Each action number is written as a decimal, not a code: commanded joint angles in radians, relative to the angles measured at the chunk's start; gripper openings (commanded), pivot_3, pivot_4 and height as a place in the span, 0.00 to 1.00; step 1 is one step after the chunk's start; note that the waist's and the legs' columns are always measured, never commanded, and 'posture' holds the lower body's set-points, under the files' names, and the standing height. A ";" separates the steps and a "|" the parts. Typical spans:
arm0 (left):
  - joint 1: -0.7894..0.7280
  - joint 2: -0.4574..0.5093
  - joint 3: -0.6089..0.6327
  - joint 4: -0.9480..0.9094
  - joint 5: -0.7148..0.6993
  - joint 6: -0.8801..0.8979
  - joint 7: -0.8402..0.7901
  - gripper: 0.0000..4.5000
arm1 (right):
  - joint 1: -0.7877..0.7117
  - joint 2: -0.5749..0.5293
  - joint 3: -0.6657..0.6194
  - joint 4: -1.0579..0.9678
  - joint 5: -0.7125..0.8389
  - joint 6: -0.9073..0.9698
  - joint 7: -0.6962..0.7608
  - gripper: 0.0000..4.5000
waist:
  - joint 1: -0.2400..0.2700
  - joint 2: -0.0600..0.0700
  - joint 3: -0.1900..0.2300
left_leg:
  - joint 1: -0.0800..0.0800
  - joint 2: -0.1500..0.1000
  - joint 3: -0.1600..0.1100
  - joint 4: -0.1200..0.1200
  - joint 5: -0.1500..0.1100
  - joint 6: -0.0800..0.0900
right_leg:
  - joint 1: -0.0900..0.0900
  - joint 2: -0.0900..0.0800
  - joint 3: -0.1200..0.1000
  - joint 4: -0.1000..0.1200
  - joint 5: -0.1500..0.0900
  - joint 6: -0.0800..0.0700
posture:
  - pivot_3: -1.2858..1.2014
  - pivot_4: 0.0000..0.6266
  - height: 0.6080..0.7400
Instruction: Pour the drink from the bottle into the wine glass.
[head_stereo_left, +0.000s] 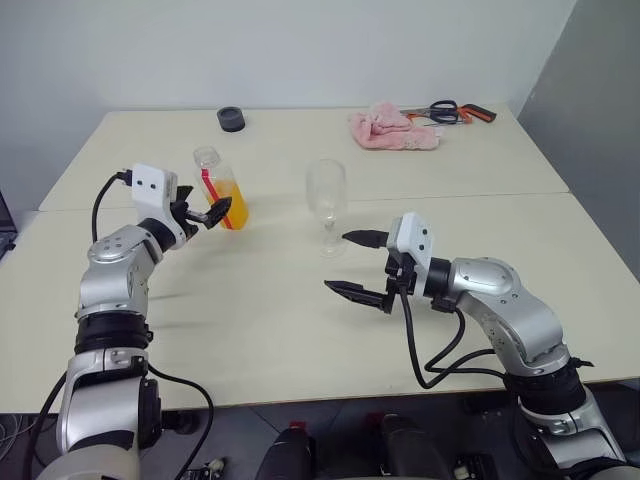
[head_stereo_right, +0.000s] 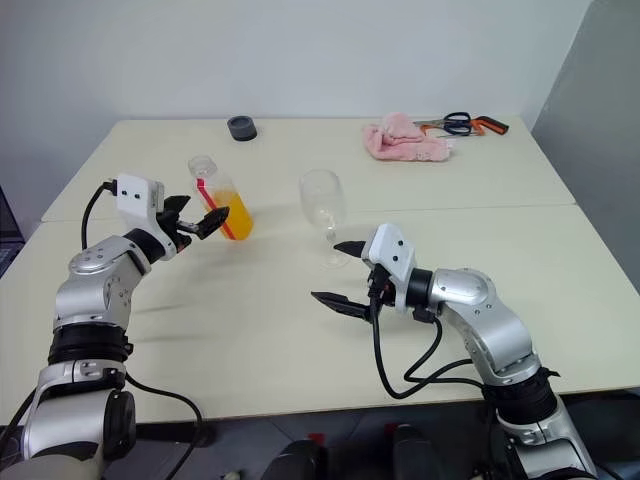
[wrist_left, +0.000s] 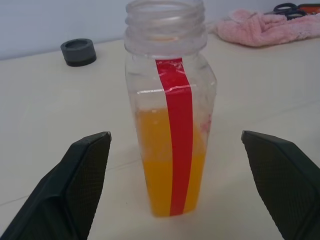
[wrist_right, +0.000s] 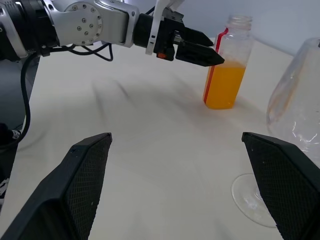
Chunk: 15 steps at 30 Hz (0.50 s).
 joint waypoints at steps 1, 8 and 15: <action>-0.071 0.001 -0.008 0.077 0.023 -0.060 -0.004 1.00 | -0.022 -0.002 -0.014 -0.039 0.015 -0.005 -0.012 0.99 | 0.000 0.000 0.000 | 0.000 0.000 0.000 0.000 0.000 0.000 | 0.000 0.000 0.000 0.000 0.000 0.000 | 0.52 0.24 1.00; -0.185 -0.015 -0.017 0.255 0.046 -0.132 -0.022 1.00 | -0.028 0.002 -0.010 -0.034 0.018 -0.007 -0.024 0.99 | -0.001 0.000 0.000 | -0.001 -0.001 0.000 0.000 0.000 0.000 | 0.000 0.000 -0.001 0.000 0.000 0.000 | 0.52 0.24 1.00; -0.250 -0.031 -0.002 0.385 0.044 -0.184 -0.021 0.66 | -0.027 0.004 -0.011 -0.031 0.018 -0.010 -0.037 1.00 | -0.001 0.000 0.000 | -0.001 -0.001 0.001 0.000 0.000 0.000 | -0.001 0.000 -0.001 0.001 0.000 0.000 | 0.52 0.24 1.00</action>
